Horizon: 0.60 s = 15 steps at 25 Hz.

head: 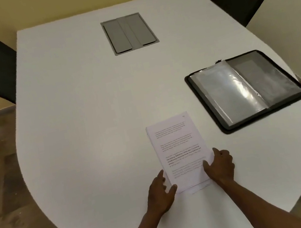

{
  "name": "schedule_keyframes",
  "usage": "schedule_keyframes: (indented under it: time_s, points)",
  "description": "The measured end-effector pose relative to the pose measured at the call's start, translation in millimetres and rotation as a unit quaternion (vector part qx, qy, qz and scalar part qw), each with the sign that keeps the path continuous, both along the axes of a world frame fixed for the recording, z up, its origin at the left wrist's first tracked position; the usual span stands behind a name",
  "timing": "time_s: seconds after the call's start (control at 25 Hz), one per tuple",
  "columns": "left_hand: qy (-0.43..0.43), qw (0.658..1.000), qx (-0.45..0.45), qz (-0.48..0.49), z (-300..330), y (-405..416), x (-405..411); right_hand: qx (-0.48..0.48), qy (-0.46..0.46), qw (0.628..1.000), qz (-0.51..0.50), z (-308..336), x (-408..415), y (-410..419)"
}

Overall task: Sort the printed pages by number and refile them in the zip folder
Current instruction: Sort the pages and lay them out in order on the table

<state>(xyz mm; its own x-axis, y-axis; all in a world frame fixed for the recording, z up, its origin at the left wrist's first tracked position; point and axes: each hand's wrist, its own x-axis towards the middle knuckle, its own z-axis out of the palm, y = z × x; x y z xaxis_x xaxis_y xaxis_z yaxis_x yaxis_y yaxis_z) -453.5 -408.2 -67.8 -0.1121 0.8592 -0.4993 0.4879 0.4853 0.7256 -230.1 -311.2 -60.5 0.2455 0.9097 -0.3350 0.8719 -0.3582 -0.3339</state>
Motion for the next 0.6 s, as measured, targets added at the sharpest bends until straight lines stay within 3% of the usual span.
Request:
schedule_keyframes:
  time_s: [0.12, 0.32, 0.6]
  points:
    - [0.035, 0.997, 0.056, -0.032, 2.8, 26.5, -34.4, 0.083, 0.020, 0.995, 0.058, 2.3, -24.2, -3.3]
    - [0.096, 0.986, 0.133, -0.041, 6.8, 114.2, -57.1, 0.144, 0.041, 0.972, 0.178, -13.6, -77.9, -1.3]
    - [0.326, 0.934, 0.117, -0.090, -29.8, 180.4, -33.7, 0.206, 0.048, 0.958, 0.194, -68.5, -93.2, 10.2]
